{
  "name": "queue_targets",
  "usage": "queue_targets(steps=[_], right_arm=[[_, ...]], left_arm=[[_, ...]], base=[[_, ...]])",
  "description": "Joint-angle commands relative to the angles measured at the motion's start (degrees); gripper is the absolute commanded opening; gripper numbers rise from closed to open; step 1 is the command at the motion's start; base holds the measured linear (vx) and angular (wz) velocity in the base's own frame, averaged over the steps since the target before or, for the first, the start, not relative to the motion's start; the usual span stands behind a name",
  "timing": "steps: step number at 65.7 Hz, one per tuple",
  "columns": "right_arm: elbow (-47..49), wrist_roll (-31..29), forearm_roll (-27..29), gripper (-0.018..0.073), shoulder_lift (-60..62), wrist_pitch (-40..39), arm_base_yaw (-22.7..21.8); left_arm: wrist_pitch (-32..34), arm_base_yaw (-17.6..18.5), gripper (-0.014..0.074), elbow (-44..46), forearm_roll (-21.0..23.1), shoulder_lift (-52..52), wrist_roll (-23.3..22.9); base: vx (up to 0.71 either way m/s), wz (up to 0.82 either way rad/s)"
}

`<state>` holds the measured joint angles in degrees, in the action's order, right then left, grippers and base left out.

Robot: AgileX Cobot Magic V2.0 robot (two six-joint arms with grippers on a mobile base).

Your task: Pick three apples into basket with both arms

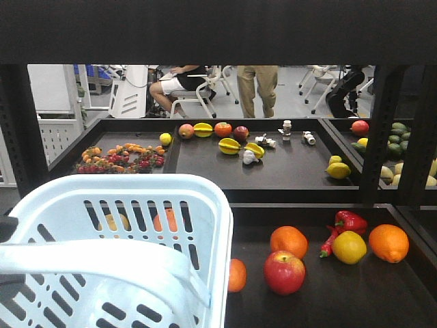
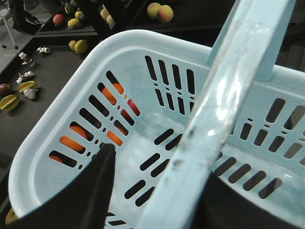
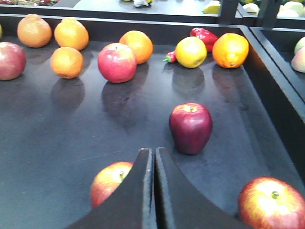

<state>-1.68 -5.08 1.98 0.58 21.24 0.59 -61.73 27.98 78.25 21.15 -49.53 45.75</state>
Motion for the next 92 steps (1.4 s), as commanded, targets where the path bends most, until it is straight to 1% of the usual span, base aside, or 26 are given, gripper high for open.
queue_targets(steps=[1, 83, 92], right_arm=[[0.1, -0.23, -0.25, -0.0004, -0.64, -4.04, -0.21], [0.1, -0.23, -0.21, -0.0004, -0.64, -4.02, -0.21], [0.1, -0.23, -0.21, -0.0004, -0.64, -4.02, -0.21]], left_arm=[[5.32, 0.27, -0.0008, 1.57, 2.05, 0.24, -0.51], [5.32, 0.27, -0.0008, 1.57, 2.05, 0.24, -0.51], [7.61, 0.27, -0.0008, 1.57, 2.04, 0.24, 0.13]], base=[[0.04, -0.09], [0.02, -0.03], [0.0, 0.0]])
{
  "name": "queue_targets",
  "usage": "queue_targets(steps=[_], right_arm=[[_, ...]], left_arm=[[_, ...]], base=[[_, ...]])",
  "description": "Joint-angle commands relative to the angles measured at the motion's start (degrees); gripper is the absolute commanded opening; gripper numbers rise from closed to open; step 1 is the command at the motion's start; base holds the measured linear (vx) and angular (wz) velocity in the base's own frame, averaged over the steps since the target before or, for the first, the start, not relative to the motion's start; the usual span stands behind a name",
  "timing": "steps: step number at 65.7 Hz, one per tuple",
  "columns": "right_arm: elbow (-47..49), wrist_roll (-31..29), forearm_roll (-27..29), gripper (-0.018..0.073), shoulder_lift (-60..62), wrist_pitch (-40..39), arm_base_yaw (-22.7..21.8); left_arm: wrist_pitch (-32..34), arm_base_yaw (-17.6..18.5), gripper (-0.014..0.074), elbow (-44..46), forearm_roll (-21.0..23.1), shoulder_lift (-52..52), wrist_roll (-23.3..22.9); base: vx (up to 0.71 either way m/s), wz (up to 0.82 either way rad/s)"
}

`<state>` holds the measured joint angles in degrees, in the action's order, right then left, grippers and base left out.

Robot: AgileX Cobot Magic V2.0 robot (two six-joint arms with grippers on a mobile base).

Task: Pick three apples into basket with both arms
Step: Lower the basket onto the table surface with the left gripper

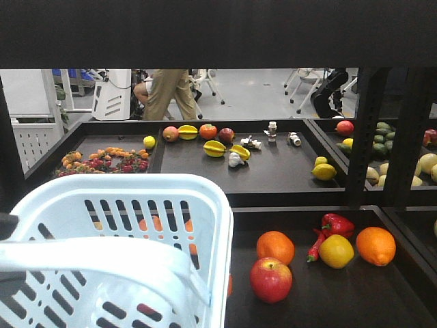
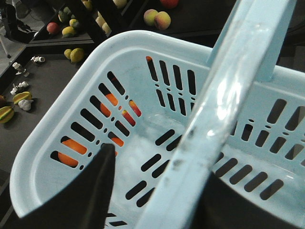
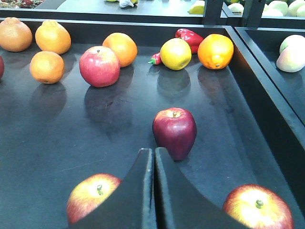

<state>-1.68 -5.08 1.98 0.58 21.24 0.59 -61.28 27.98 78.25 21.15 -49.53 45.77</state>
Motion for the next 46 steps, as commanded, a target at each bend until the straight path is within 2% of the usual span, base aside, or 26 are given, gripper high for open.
queue_targets(steps=[1, 24, 37, 46], right_arm=[[0.1, -0.23, -0.21, -0.0004, -0.64, -4.02, -0.21], [0.1, -0.23, -0.21, -0.0004, -0.64, -4.02, -0.21], [0.1, -0.23, -0.21, -0.0004, -0.64, -4.02, -0.21], [0.1, -0.23, -0.21, -0.0004, -0.64, -4.16, -0.21]], left_arm=[[7.15, 0.27, -0.0008, 1.57, 2.04, 0.24, 0.06], [8.15, 0.27, -0.0008, 1.57, 1.99, 0.24, -0.11], [8.23, 0.27, -0.0006, 1.57, 3.63, 0.17, -8.42], [14.06, 0.27, -0.0007, 1.57, 1.77, -4.56, -8.07]], base=[[0.0, 0.0], [0.0, 0.0], [0.0, 0.0], [0.0, 0.0]])
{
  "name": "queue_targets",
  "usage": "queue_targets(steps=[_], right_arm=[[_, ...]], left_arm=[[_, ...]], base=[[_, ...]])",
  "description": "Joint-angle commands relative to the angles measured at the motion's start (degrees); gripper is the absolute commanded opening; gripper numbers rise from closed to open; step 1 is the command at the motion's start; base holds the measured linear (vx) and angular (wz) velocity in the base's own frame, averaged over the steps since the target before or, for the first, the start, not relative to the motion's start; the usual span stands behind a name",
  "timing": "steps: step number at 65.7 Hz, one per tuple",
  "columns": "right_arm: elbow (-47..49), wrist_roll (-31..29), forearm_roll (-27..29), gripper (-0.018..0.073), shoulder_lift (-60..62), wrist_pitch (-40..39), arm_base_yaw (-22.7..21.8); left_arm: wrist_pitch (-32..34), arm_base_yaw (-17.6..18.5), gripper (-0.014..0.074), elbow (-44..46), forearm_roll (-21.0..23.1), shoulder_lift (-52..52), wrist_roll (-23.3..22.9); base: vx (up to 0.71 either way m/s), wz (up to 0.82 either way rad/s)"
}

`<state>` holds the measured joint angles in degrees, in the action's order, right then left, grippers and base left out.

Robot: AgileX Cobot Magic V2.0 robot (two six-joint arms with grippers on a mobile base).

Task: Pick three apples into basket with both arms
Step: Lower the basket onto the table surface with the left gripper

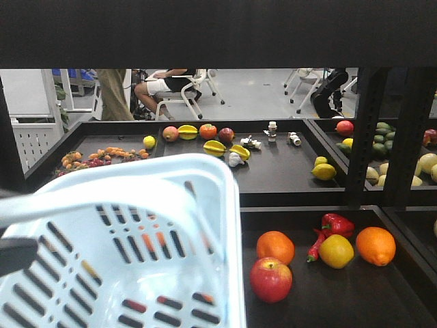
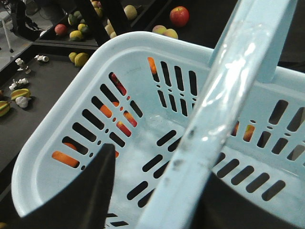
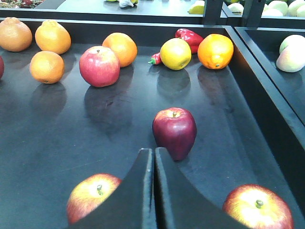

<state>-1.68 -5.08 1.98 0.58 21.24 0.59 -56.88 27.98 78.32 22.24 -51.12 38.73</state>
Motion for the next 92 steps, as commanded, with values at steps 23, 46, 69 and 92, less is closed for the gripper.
queue_targets(steps=[23, 46, 69, 92], right_arm=[[0.1, -0.23, -0.21, -0.0004, -0.64, -4.11, -0.21], [0.1, -0.23, -0.21, -0.0004, -0.64, -4.11, -0.21], [0.1, -0.23, -0.21, -0.0004, -0.64, -4.03, -0.21], [0.1, -0.23, -0.21, -0.0004, -0.64, -4.03, -0.21]], left_arm=[[15.93, 0.27, -0.0008, 1.55, -1.08, -24.38, 5.43], [19.55, 0.27, -0.0006, 1.55, -1.01, -33.84, 6.76], [20.44, 0.27, 0.0015, 1.55, -0.23, -40.31, 9.8], [21.65, 0.27, 0.0069, 1.55, 13.2, -46.8, 19.03]], base=[[0.0, 0.0], [0.0, 0.0], [0.0, 0.0], [0.0, 0.0]])
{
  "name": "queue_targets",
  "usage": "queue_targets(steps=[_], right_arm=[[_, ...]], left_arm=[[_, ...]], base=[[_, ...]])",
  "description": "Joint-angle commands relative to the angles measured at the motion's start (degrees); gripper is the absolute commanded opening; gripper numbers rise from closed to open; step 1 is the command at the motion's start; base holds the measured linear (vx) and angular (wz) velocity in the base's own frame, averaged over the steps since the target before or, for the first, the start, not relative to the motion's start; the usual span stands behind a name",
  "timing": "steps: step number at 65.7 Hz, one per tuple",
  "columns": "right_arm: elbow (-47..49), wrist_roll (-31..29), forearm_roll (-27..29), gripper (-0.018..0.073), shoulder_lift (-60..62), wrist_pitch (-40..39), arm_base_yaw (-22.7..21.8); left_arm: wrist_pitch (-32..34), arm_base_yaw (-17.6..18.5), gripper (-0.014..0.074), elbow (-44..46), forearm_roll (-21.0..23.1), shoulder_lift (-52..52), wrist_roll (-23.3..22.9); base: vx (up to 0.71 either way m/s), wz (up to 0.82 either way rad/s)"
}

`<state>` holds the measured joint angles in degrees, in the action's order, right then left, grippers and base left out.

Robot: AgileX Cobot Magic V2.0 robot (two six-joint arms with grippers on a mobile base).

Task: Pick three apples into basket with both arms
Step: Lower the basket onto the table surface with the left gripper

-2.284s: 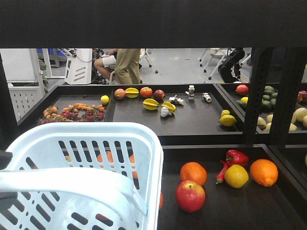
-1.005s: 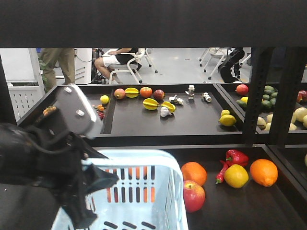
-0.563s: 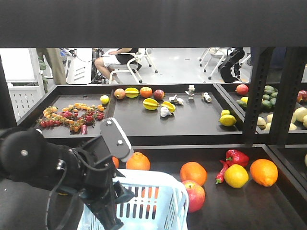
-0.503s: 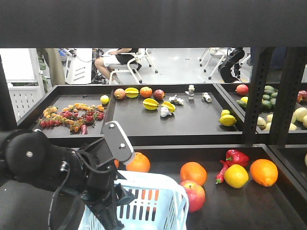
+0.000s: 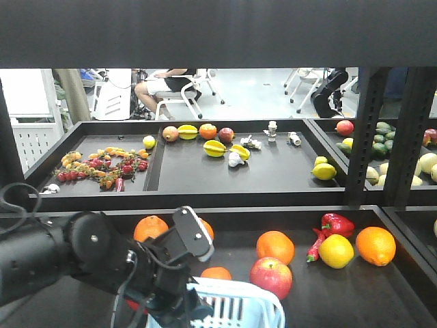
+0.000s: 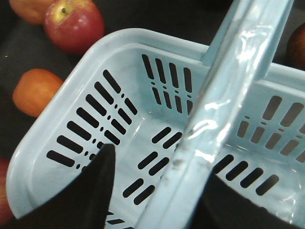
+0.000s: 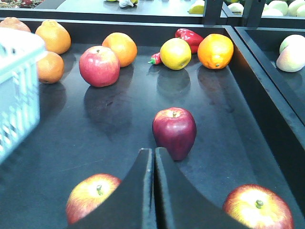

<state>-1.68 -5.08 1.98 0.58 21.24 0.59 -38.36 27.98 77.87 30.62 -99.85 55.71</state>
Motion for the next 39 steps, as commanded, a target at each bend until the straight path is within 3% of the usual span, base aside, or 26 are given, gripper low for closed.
queue_targets(steps=[1, 18, 39], right_arm=[[0.1, -0.23, -0.21, -0.0004, -0.64, -4.03, -0.21], [0.1, -0.23, -0.21, -0.0004, -0.64, -4.17, -0.21], [0.1, -0.23, -0.21, -0.0004, -0.64, -4.11, -0.21]], left_arm=[[3.13, 0.27, 0.0073, 2.0, 4.82, 1.93, 2.19], [5.43, 0.27, 0.0222, 2.0, 4.63, 1.27, 2.8], [4.86, 0.27, 0.0521, 2.0, 4.63, 1.27, 2.32]], base=[[0.0, 0.0], [0.0, 0.0], [0.0, 0.0]])
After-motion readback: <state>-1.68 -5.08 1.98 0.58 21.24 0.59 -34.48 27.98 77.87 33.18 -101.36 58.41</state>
